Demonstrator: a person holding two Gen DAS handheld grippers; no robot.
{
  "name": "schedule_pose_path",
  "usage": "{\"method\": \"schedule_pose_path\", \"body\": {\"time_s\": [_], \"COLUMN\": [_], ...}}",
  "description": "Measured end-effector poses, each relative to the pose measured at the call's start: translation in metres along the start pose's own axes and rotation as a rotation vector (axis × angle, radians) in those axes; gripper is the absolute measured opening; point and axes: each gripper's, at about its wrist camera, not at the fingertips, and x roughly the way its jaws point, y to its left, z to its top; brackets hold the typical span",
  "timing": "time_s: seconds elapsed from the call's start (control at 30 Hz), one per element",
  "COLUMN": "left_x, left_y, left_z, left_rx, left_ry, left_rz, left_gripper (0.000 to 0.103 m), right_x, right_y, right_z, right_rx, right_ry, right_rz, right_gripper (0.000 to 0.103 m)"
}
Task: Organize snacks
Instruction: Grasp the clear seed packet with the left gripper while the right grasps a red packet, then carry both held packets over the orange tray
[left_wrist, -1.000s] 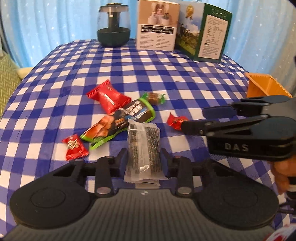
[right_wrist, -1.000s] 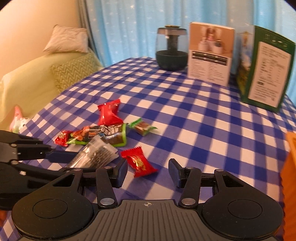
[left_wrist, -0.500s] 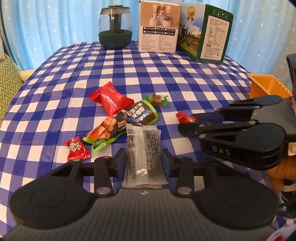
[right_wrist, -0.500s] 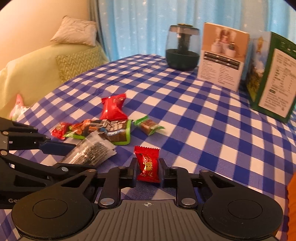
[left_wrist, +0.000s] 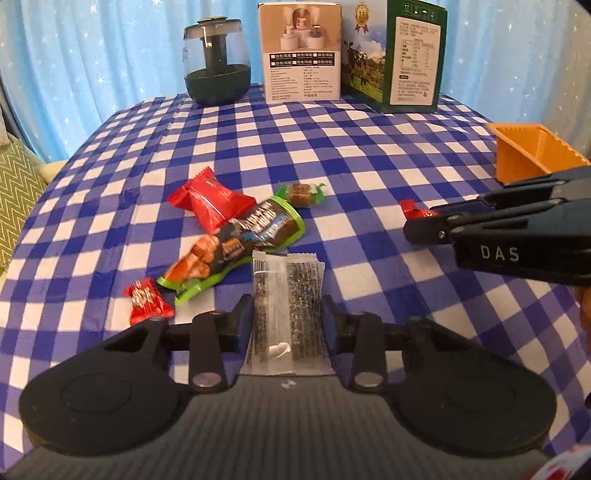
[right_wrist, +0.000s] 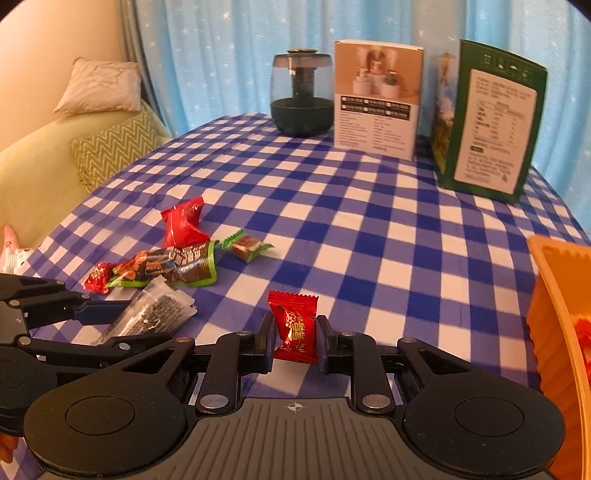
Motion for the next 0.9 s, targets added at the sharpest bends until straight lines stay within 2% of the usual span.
{"method": "schedule_pose_path", "body": {"time_s": [0.3,0.53,0.9], "left_x": [-0.026,-0.067,-0.138], "left_y": [-0.020,-0.041,-0.077], "left_z": [-0.012,-0.025,-0.022], "left_rx": [-0.038,-0.102,-0.123], "left_ry": [0.000,-0.011,-0.066], "left_rz": [-0.059,-0.097,-0.137], "left_gripper": [0.034,0.034,0.034], "right_x": [-0.038,-0.090,-0.182], "right_y": [-0.001,-0.005,-0.013], "right_z": [-0.028,-0.051,-0.069], "right_rx": [0.079,0.172,0.320], "right_ry": [0.023,0.005,-0.033], "right_rz": [-0.059,-0.125,-0.176], "right_gripper": [0.023,0.023,0.023]}}
